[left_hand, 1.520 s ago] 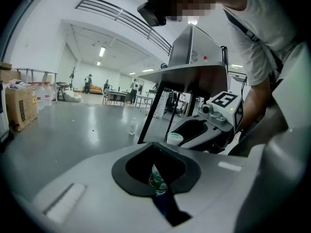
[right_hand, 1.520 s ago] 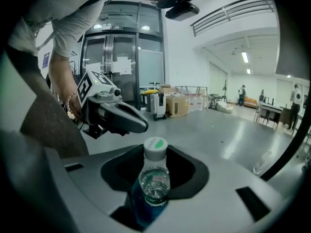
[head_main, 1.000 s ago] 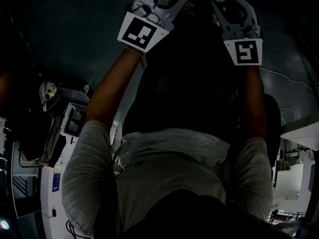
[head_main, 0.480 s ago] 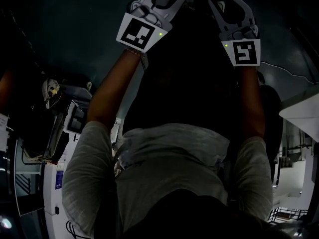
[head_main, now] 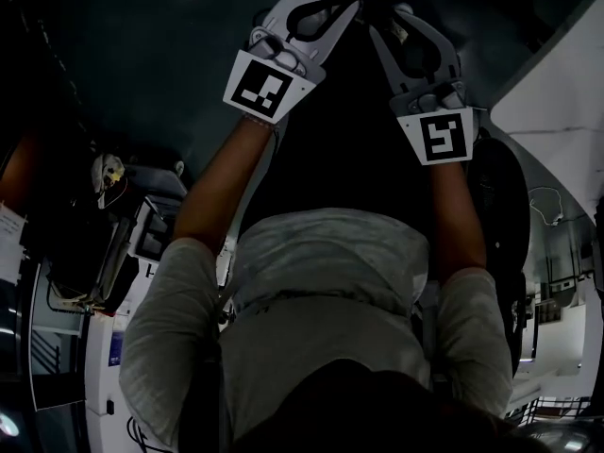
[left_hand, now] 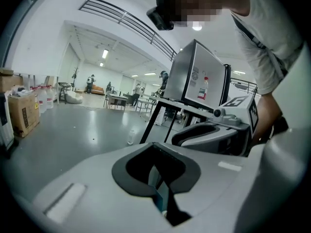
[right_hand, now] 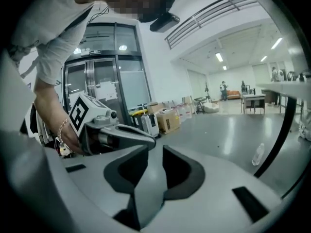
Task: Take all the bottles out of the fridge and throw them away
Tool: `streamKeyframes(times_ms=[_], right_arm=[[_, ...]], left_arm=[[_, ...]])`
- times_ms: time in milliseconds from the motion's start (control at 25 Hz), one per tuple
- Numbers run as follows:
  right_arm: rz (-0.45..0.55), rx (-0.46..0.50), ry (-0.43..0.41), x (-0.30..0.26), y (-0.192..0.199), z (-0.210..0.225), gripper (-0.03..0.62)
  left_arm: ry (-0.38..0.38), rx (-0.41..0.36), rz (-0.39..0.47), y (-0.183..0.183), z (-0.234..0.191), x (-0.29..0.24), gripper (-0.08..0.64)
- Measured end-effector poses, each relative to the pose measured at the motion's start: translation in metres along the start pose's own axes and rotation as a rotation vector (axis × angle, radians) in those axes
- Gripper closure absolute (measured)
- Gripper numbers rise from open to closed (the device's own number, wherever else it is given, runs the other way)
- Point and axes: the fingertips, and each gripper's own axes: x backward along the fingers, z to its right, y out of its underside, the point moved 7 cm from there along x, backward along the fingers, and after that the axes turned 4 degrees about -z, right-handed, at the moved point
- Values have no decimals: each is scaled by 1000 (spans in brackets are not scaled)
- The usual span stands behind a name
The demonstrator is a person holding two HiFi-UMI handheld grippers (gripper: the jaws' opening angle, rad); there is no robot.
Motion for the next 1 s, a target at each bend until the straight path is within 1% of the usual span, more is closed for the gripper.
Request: streamKeyframes(times_ms=[120, 240, 320, 400, 520, 600, 760, 1000], right_arm=[[15, -2, 10, 12, -32, -8, 503], [27, 13, 36, 21, -65, -3, 508], [42, 7, 58, 29, -91, -1, 513], [66, 1, 76, 39, -117, 0, 522], [95, 16, 96, 53, -151, 2, 528], [102, 26, 109, 62, -170, 2, 531], [98, 36, 120, 80, -202, -6, 537], [122, 54, 142, 108, -245, -19, 542]], left_arm=[[-9, 10, 14, -27, 5, 18, 551], [-11, -17, 38, -59, 5, 27, 551], [4, -37, 54, -82, 7, 35, 551], [19, -48, 64, -104, 12, 45, 551], [19, -63, 75, -134, 21, 57, 551], [20, -71, 83, -153, 28, 63, 551], [19, -55, 119, -190, 42, 82, 551], [32, -68, 170, -243, 64, 109, 552]])
